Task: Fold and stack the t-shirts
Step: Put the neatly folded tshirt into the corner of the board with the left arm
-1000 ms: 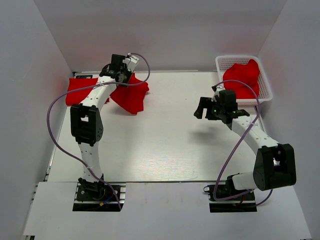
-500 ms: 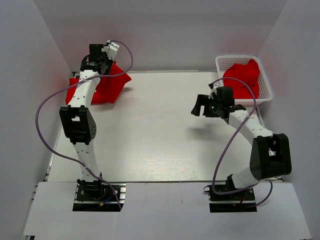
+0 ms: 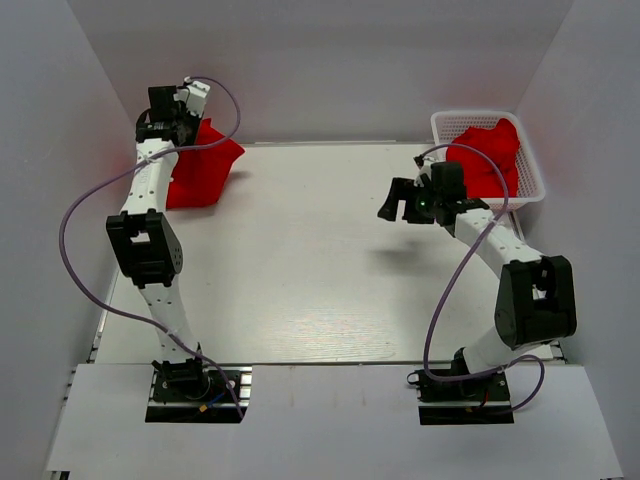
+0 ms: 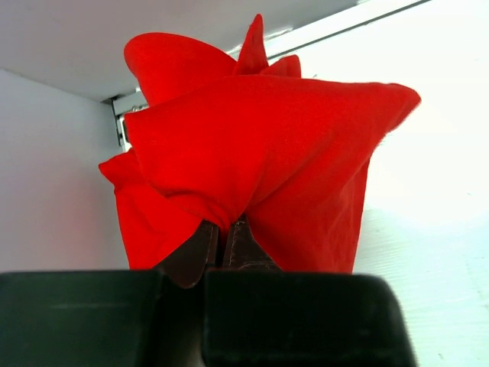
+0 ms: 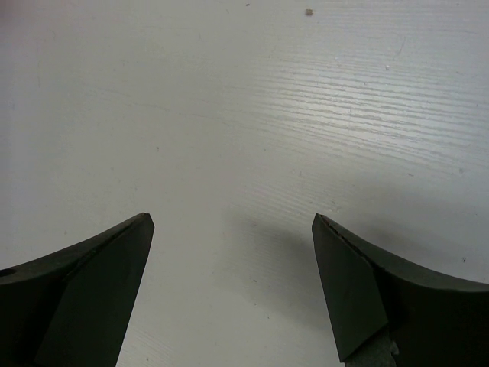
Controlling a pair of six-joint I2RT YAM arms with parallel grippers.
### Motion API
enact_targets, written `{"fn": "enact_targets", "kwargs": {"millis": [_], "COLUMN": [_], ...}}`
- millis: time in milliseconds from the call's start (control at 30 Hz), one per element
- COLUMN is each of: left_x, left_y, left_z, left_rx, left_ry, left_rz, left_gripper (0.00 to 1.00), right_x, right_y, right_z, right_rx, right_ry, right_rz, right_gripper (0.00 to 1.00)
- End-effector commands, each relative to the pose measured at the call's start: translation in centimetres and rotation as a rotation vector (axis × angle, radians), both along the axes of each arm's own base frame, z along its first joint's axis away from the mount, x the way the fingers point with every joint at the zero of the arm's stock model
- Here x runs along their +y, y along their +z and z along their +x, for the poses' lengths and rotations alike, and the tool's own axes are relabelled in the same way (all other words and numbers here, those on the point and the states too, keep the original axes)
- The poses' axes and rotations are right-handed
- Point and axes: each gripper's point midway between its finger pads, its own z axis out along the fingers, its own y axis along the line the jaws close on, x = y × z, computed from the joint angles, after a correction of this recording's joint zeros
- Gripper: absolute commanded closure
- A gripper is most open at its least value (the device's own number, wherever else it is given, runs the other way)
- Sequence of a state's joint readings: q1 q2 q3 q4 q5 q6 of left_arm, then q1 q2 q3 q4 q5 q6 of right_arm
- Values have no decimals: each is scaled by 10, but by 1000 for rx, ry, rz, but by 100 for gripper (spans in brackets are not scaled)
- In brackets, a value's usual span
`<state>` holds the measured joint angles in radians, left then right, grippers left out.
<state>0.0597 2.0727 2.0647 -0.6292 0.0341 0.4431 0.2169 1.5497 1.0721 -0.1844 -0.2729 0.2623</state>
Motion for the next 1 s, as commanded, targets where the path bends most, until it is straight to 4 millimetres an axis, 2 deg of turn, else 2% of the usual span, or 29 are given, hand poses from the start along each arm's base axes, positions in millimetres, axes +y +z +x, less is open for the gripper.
{"fn": "enact_targets", "kwargs": {"millis": [0,33,67,133,167,200,333,433,467,500,567,633,700,833,900,933,967], "left_x": [17,26,24,40,40,48,76,83,88,95,102,111,117,141,143,146,149], "left_y": [31,30,23,18,4,6,-19,-24,-35,-33,-46,-45,-57,-58,-58,-58,-58], "left_z": [8,7,9,10,13,14,15,21,21,24,27,28,30,28,28,26,25], "left_rx": [-85,-85,-73,-72,-48,-59,-20,-32,-14,-28,-13,-24,-13,-34,-36,-37,-39], "left_ry": [21,42,35,65,71,85,155,164,168,178,202,220,240,333,349,377,400], "left_rz": [-17,-26,-32,-39,-49,-47,-61,-72,-79,-77,-97,-91,-109,-90,-91,-90,-90], "left_gripper": [100,100,100,100,100,100,100,100,100,100,100,100,100,100,21,0,0], "right_x": [9,9,9,11,11,11,13,14,16,15,17,17,18,21,22,23,24], "right_y": [20,19,21,18,20,18,17,14,17,16,15,14,12,13,9,11,8], "right_z": [13,14,16,18,21,22,25,26,29,28,30,32,33,36,37,39,39], "right_rx": [-37,-32,-34,-23,-27,-20,-11,4,-3,2,11,12,22,27,42,39,51], "right_ry": [12,12,11,13,13,11,11,12,12,13,11,9,9,12,13,14,13], "right_rz": [41,43,45,42,45,46,53,53,57,55,61,59,64,74,80,85,85], "right_gripper": [10,10,10,10,10,10,10,10,10,10,10,10,10,10,10,10,10]}}
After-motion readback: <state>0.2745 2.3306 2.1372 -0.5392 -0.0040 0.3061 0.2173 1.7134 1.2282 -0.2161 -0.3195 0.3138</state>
